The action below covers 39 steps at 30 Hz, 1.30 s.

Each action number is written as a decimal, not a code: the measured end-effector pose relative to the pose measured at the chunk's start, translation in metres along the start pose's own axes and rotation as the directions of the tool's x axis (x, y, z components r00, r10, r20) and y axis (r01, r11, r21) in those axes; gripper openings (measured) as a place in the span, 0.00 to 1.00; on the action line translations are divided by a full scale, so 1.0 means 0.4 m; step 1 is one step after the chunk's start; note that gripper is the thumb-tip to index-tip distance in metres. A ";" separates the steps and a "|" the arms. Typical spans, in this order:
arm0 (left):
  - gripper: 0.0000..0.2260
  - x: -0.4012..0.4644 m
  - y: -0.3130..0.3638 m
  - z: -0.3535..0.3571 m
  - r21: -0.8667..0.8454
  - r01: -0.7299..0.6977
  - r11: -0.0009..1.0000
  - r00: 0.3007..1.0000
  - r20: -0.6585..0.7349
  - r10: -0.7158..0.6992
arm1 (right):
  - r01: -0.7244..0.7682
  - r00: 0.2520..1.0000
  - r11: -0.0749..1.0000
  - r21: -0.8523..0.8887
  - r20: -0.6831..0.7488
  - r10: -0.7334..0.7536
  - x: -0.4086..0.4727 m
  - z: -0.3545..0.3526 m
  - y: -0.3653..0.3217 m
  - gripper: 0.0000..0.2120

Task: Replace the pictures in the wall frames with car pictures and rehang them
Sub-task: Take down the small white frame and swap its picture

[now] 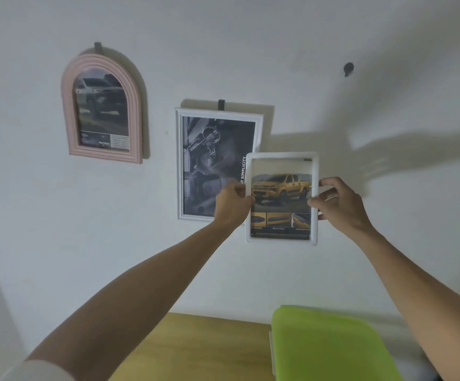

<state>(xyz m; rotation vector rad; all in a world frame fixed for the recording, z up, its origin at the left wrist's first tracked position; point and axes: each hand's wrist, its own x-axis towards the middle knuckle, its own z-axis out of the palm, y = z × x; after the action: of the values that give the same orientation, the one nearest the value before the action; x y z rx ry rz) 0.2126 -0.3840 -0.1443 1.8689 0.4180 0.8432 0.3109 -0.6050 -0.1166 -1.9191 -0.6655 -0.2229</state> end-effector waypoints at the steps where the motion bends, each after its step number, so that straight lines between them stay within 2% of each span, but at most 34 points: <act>1: 0.10 -0.019 -0.031 -0.016 -0.002 0.026 1.000 1.000 0.010 -0.026 | -0.015 1.000 1.000 0.002 0.016 0.014 -0.024 0.028 0.008 0.19; 4: 0.08 -0.079 -0.137 -0.070 0.019 0.104 0.994 0.994 0.033 -0.105 | -0.085 0.995 0.996 0.014 0.061 0.084 -0.113 0.125 0.039 0.18; 7: 0.13 -0.142 -0.253 -0.124 0.084 0.195 0.977 0.979 0.043 -0.199 | -0.185 0.976 0.982 0.036 0.126 0.179 -0.210 0.223 0.074 0.18; 14: 0.15 -0.285 -0.488 -0.265 0.165 0.402 0.901 0.902 0.098 -0.420 | -0.360 0.900 0.933 0.009 0.269 0.344 -0.403 0.447 0.138 0.18; 20: 0.11 -0.400 -0.650 -0.374 0.208 0.581 0.787 0.777 0.149 -0.612 | -0.483 0.799 0.872 -0.083 0.365 0.477 -0.554 0.616 0.211 0.18; 23: 0.07 -0.440 -0.712 -0.413 0.253 0.621 0.742 0.724 0.180 -0.666 | -0.536 0.743 0.835 -0.126 0.399 0.537 -0.615 0.677 0.249 0.20; 28: 0.07 -0.473 -0.754 -0.447 0.225 0.695 0.683 0.653 0.201 -0.730 | -0.541 0.677 0.816 -0.203 0.470 0.566 -0.662 0.737 0.303 0.21; 30: 0.08 -0.463 -0.743 -0.459 0.194 0.699 0.689 0.654 0.215 -0.725 | -0.547 0.655 0.809 -0.215 0.493 0.574 -0.652 0.751 0.307 0.20; 33: 0.08 -0.437 -0.716 -0.467 0.163 0.674 0.721 0.691 0.205 -0.693 | -0.525 0.641 0.818 -0.237 0.522 0.563 -0.618 0.765 0.289 0.21; 36: 0.10 -0.406 -0.689 -0.462 0.135 0.631 0.764 0.750 0.147 -0.645 | -0.386 0.719 0.874 -0.295 0.498 0.485 -0.555 0.777 0.234 0.23; 39: 0.14 -0.388 -0.671 -0.439 0.126 0.581 0.804 0.803 0.068 -0.592 | -0.355 0.753 0.919 -0.173 0.530 0.390 -0.492 0.796 0.177 0.21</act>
<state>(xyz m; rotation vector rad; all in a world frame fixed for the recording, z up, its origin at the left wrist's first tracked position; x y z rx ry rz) 0.0012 -0.2471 -0.3965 1.7075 0.9315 0.3002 0.1415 -0.4120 -0.3979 -2.1432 -0.6290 0.6074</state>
